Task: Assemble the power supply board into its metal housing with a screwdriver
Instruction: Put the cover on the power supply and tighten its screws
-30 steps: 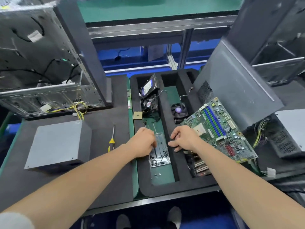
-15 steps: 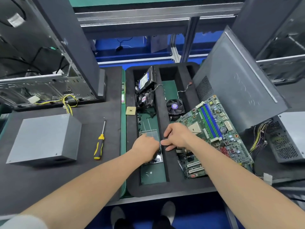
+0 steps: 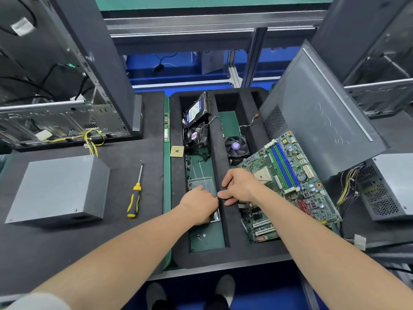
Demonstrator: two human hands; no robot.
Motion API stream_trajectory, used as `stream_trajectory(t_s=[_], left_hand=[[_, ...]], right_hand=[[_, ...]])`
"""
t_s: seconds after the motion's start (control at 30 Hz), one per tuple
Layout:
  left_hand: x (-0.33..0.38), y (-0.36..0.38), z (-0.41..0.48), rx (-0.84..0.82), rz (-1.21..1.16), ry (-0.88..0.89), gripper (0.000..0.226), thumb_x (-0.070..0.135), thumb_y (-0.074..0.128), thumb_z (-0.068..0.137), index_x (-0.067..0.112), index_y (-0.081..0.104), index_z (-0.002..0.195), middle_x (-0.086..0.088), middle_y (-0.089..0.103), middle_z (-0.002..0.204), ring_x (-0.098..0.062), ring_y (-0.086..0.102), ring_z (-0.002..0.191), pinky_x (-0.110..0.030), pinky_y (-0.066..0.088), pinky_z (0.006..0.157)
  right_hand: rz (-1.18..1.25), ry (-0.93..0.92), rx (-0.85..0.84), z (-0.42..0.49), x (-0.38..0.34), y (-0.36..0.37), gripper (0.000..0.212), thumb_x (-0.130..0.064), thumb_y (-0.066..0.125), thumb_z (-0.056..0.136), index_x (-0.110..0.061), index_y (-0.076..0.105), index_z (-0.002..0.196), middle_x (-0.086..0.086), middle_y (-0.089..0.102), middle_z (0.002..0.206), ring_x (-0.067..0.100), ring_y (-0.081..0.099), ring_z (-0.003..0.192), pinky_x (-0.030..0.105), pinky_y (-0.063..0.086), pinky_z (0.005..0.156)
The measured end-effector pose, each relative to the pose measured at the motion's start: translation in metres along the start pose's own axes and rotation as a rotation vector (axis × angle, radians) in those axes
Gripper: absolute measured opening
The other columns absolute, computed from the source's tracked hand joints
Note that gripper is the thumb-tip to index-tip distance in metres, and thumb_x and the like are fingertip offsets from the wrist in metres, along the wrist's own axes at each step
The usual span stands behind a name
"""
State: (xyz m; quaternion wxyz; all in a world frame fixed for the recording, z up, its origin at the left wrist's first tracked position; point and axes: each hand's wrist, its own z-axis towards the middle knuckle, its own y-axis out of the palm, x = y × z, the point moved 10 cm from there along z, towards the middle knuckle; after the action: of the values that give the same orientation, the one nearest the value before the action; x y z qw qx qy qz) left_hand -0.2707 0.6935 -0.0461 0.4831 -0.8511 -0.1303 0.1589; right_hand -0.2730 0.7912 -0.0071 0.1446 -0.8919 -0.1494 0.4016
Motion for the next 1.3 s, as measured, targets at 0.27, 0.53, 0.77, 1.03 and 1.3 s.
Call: stream_trajectory(t_s=[0.27, 0.53, 0.77, 1.03, 1.3], left_hand=[[-0.027, -0.012, -0.006, -0.084, -0.464, -0.131, 0.008, 0.008, 0.056, 0.094, 0.009, 0.053, 0.087, -0.010, 0.055, 0.090, -0.039, 0.066, 0.094, -0.043, 0.054, 0.069], [-0.063, -0.037, -0.019, 0.153, -0.798, -0.154, 0.011, 0.007, 0.065, 0.089, 0.014, 0.066, 0.097, -0.001, 0.068, 0.091, -0.021, 0.064, 0.085, -0.034, 0.055, 0.081], [-0.104, -0.062, -0.051, 0.375, -0.942, -0.238, 0.013, 0.027, 0.075, 0.094, 0.015, 0.076, 0.093, 0.005, 0.074, 0.082, -0.007, 0.066, 0.074, -0.015, 0.048, 0.072], [-0.181, -0.091, -0.124, 0.612, -1.208, -0.354, 0.007, 0.020, 0.080, 0.086, 0.022, 0.074, 0.085, 0.002, 0.076, 0.074, -0.011, 0.074, 0.068, -0.030, 0.060, 0.074], [-0.241, -0.059, -0.225, 0.749, -1.461, -0.416, 0.003, 0.010, 0.075, 0.092, 0.009, 0.076, 0.090, -0.008, 0.076, 0.076, -0.019, 0.073, 0.071, -0.025, 0.058, 0.072]], right_hand=[[-0.014, -0.002, 0.000, -0.008, -0.003, -0.001, 0.025, 0.000, 0.082, 0.087, -0.009, 0.060, 0.094, 0.008, 0.056, 0.089, 0.026, 0.073, 0.058, 0.017, 0.046, 0.040], [-0.028, 0.019, 0.012, -0.007, -0.003, -0.001, 0.026, -0.002, 0.083, 0.087, -0.010, 0.060, 0.096, 0.007, 0.059, 0.087, 0.025, 0.074, 0.058, 0.015, 0.041, 0.037], [-0.160, 0.014, 0.058, -0.007, -0.010, -0.003, 0.026, -0.006, 0.084, 0.086, -0.013, 0.060, 0.093, 0.007, 0.065, 0.097, 0.026, 0.077, 0.060, 0.022, 0.053, 0.046], [-0.414, -0.342, 0.125, -0.031, -0.104, 0.065, 0.011, -0.026, 0.077, 0.089, -0.022, 0.067, 0.092, -0.006, 0.069, 0.080, 0.014, 0.062, 0.075, 0.029, 0.050, 0.073], [-0.448, -0.265, 0.116, -0.033, -0.158, 0.180, 0.039, -0.050, 0.069, 0.093, -0.015, 0.058, 0.080, 0.012, 0.072, 0.084, 0.032, 0.074, 0.062, 0.042, 0.064, 0.066]])
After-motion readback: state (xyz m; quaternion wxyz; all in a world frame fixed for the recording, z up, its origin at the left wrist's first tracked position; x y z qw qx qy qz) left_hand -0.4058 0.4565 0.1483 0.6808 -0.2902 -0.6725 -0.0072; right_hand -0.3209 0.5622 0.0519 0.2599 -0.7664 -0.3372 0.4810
